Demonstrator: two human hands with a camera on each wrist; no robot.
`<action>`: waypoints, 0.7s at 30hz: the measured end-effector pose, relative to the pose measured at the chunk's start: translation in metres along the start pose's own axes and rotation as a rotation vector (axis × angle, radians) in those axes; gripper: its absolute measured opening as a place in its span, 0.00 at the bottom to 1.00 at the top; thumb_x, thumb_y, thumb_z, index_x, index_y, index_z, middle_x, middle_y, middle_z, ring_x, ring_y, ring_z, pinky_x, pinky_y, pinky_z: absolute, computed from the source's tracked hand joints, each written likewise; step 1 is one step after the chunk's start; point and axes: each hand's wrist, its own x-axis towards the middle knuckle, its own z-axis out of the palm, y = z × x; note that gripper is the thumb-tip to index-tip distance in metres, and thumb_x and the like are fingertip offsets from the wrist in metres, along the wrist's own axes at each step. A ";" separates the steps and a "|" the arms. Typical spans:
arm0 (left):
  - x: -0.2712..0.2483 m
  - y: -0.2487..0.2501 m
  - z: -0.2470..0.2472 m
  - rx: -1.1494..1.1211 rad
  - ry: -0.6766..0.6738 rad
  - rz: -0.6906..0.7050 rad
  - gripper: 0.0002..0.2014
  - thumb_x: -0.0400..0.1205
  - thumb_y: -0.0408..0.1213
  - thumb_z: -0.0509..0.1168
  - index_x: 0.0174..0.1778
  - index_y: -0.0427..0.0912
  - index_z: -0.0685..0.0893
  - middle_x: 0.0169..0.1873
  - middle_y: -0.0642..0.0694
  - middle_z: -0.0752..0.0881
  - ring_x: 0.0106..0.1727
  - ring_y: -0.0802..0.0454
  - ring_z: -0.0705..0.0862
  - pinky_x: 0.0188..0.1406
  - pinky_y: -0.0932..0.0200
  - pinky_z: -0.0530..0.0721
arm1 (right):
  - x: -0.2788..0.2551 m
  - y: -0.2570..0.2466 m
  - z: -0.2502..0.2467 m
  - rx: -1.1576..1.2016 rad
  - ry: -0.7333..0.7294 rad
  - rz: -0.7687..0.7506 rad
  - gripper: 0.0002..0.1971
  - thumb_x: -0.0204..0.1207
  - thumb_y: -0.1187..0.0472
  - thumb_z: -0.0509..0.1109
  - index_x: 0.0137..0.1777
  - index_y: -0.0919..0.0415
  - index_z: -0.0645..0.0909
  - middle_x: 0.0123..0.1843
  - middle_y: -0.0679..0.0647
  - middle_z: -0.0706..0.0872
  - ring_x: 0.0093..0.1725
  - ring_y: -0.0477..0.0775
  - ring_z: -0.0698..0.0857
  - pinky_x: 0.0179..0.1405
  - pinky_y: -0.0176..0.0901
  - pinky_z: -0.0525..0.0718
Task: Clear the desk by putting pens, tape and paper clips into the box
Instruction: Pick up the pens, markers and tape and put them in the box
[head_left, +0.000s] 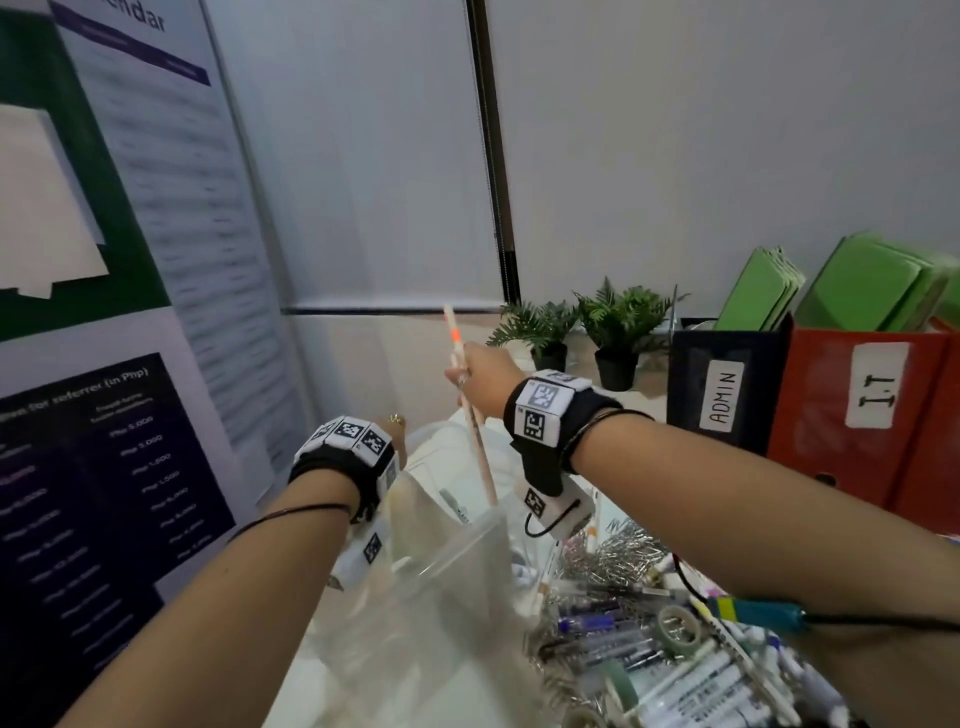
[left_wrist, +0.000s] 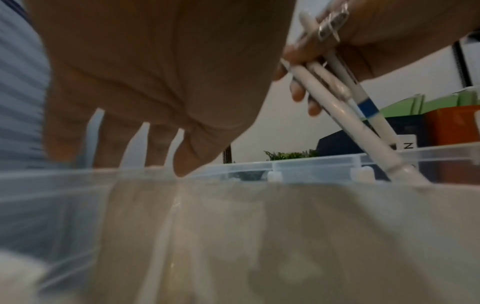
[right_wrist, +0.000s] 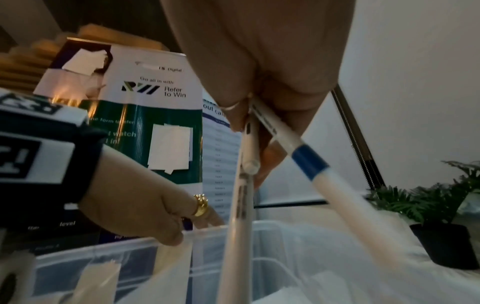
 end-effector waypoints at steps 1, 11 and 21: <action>0.038 -0.012 0.027 -0.059 -0.115 -0.036 0.38 0.62 0.39 0.67 0.69 0.68 0.66 0.43 0.49 0.86 0.50 0.41 0.88 0.44 0.51 0.88 | 0.000 0.002 0.008 -0.064 -0.073 0.008 0.15 0.82 0.61 0.62 0.62 0.71 0.77 0.55 0.65 0.86 0.56 0.65 0.86 0.56 0.54 0.85; 0.075 -0.036 0.046 -0.135 -0.140 0.048 0.53 0.63 0.37 0.62 0.44 0.93 0.25 0.69 0.46 0.80 0.62 0.44 0.84 0.59 0.51 0.83 | 0.004 0.021 0.023 -0.198 -0.415 0.179 0.16 0.76 0.57 0.72 0.52 0.73 0.84 0.30 0.55 0.85 0.27 0.51 0.83 0.46 0.47 0.89; -0.142 0.043 -0.084 -0.076 0.312 0.214 0.24 0.82 0.40 0.61 0.75 0.49 0.70 0.71 0.41 0.71 0.71 0.41 0.71 0.71 0.43 0.73 | -0.085 0.086 -0.046 -0.228 -0.098 0.035 0.10 0.77 0.59 0.70 0.55 0.61 0.85 0.52 0.57 0.87 0.48 0.49 0.82 0.52 0.40 0.82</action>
